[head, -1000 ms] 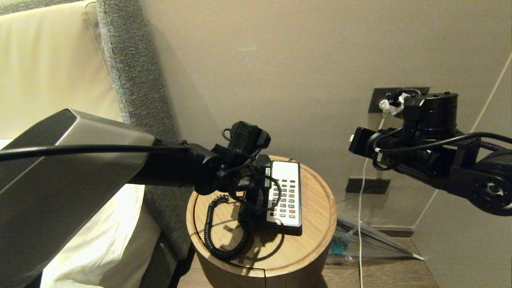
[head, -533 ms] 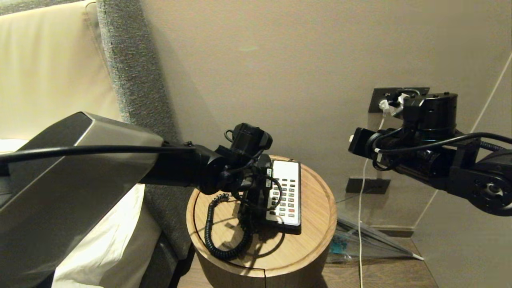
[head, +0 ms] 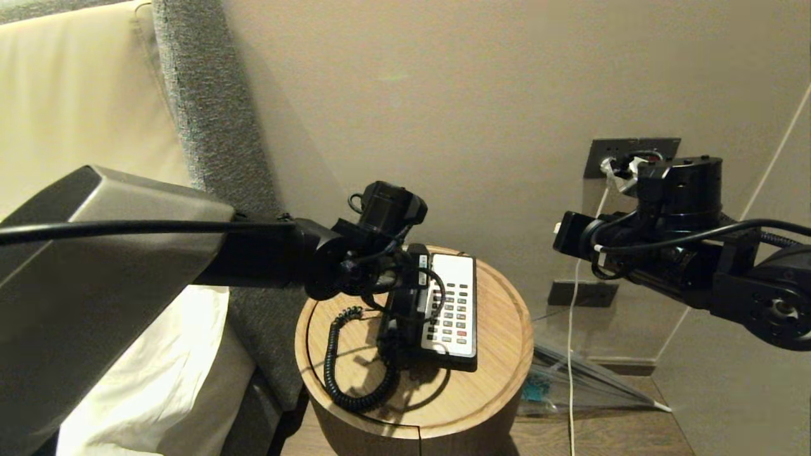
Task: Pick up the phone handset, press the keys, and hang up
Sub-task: Put the handset back, then end the call using the dial pad
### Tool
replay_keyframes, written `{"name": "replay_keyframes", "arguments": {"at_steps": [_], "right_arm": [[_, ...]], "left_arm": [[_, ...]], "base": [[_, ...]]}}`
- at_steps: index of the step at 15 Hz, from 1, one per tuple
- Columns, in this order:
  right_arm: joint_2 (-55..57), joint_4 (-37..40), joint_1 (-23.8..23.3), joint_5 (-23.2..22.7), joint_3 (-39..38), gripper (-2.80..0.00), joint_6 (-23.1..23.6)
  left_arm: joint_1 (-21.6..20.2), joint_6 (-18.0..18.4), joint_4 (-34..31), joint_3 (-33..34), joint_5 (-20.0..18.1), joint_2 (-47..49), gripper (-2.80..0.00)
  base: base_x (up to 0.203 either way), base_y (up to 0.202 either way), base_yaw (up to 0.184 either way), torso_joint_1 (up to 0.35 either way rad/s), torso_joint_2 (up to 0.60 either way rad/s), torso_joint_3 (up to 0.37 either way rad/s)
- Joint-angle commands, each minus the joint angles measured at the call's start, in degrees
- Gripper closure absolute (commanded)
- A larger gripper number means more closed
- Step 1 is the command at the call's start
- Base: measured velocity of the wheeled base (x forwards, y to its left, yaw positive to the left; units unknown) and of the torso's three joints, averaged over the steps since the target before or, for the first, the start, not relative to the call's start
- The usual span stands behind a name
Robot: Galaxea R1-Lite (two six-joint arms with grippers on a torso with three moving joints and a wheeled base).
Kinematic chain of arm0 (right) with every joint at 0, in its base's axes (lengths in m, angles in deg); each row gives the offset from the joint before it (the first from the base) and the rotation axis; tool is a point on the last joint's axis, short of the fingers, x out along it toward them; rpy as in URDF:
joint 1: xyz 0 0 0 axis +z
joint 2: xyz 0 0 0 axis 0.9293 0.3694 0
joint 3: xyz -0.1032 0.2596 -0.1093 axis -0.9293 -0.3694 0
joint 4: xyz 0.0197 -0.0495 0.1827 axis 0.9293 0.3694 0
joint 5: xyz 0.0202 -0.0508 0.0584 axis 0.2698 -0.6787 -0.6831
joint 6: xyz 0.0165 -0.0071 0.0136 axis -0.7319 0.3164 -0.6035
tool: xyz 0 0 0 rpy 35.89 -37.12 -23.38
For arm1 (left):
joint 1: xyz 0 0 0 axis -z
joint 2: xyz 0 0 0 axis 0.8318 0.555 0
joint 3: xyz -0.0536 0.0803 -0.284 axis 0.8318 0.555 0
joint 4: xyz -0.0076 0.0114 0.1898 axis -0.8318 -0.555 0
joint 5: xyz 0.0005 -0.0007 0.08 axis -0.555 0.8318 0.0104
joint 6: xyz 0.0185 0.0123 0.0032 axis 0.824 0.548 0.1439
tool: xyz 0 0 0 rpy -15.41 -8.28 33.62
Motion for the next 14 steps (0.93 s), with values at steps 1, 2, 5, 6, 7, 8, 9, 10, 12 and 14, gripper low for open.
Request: {"name": "replay_keyframes", "arguments": {"at_steps": [1,2,5,6,7,8,9,10,12,14], "right_arm": [[-0.68,-0.21,1.25,0.17,-0.30,0.00,0.09],[-0.80,-0.21,2.08,0.23,-0.03,0.00,0.28],[-1.59,-0.17,6.68,0.20,0.10,0.00,1.41],[-1.58,0.10,8.10,0.14,-0.06,0.00,1.68],[-1.60,0.57,8.70,0.09,-0.04,0.00,2.90],[-1.39,0.81,8.86,0.07,-0.07,0.00,5.40],[-0.17,0.82,9.39,0.08,0.09,0.00,7.81],[1.15,0.69,11.01,0.15,0.55,0.00,9.31],[3.19,1.02,13.38,0.65,0.19,0.00,10.29],[4.51,2.28,13.82,0.89,-0.65,0.00,10.72]], "left_arm": [[-0.27,-0.69,0.06,3.57,-0.14,-6.78,-2.80],[-0.30,-1.54,-0.03,6.01,-0.43,-9.79,0.00],[1.52,-9.31,-0.44,14.72,-2.74,-23.76,0.00],[2.52,-11.81,-0.89,17.90,-3.74,-29.66,0.00],[3.31,-13.80,-1.16,20.95,-4.36,-34.97,0.00],[3.85,-15.83,-1.24,24.37,-4.75,-40.29,0.00],[4.24,-18.17,-1.23,28.46,-5.02,-45.72,0.00],[4.51,-20.44,-1.21,32.69,-5.13,-50.75,0.00],[4.65,-23.23,-1.18,40.83,-5.16,-61.03,0.00],[2.64,-24.25,-1.29,47.20,-5.52,-70.70,0.00]], "base": [[0.000,0.000,0.000,0.000,0.00,0.000],[0.000,0.000,0.000,0.000,0.00,0.000],[0.000,0.000,0.000,0.000,0.00,0.000],[0.000,0.000,0.000,0.000,0.00,0.000],[0.000,0.000,0.000,0.000,0.00,0.000],[0.000,0.000,0.000,0.000,0.00,0.000],[0.000,0.000,0.000,0.000,0.00,0.000],[0.000,0.000,0.000,0.000,0.00,0.000],[0.000,0.000,0.000,0.000,0.00,0.000],[0.000,0.000,0.000,0.000,0.00,0.000]]}}
